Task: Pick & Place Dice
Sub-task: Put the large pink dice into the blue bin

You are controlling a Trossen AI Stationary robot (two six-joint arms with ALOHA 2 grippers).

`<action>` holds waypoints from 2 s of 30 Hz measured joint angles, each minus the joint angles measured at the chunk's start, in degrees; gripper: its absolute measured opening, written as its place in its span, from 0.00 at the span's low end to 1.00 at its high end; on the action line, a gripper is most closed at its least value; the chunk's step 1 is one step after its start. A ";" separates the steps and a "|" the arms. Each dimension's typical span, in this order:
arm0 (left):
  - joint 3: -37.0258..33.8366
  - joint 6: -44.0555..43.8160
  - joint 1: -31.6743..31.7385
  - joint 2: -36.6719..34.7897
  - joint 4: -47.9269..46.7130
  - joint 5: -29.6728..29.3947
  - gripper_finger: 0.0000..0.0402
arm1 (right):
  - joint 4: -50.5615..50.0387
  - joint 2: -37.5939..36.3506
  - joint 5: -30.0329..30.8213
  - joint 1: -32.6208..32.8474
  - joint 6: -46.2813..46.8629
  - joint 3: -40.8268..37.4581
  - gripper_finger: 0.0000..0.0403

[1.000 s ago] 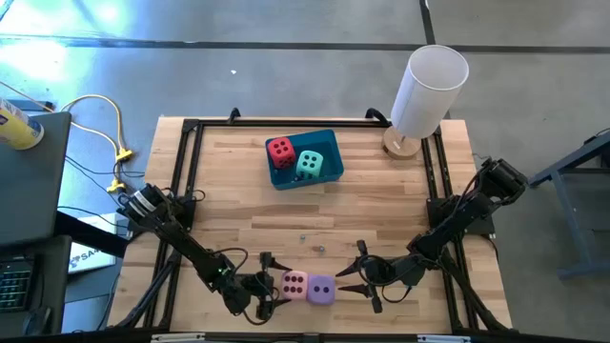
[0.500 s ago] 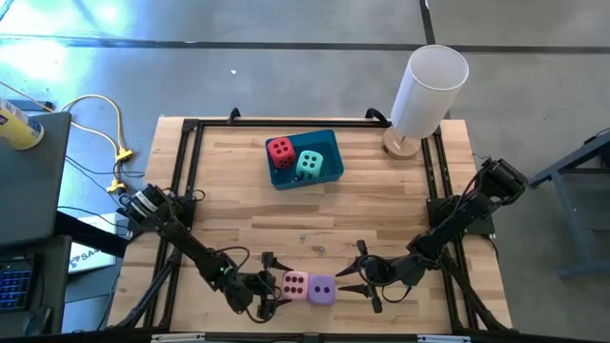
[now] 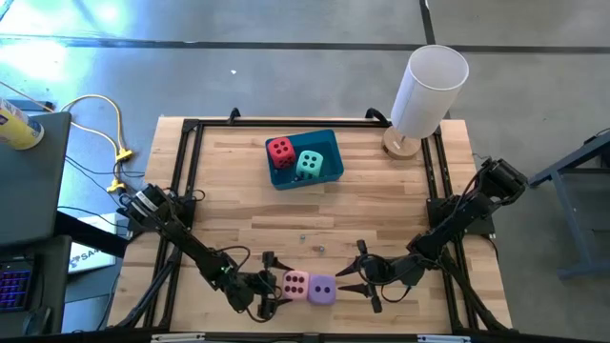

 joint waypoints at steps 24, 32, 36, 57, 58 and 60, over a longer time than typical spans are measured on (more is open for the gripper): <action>-0.09 8.14 3.08 -4.06 0.63 3.60 0.99 | -0.45 0.00 0.01 0.00 -0.13 0.00 0.36; -0.04 9.98 5.35 -13.01 -9.36 3.54 0.99 | -0.83 0.00 0.00 -0.39 -1.77 0.00 0.36; -0.04 10.11 7.40 -19.37 -17.20 3.06 0.99 | -0.81 0.00 0.02 -1.93 -4.09 0.00 0.36; -2.54 18.41 51.75 -39.76 -38.37 26.91 0.99 | -0.80 0.00 0.00 -15.93 -23.07 0.00 0.36; -3.71 18.55 53.84 -39.67 -36.25 28.99 0.99 | -0.81 0.00 0.00 -16.47 -23.69 0.00 0.36; -6.52 18.48 57.17 -39.67 -31.29 33.78 0.99 | -1.15 0.00 0.02 -17.36 -24.93 0.00 0.36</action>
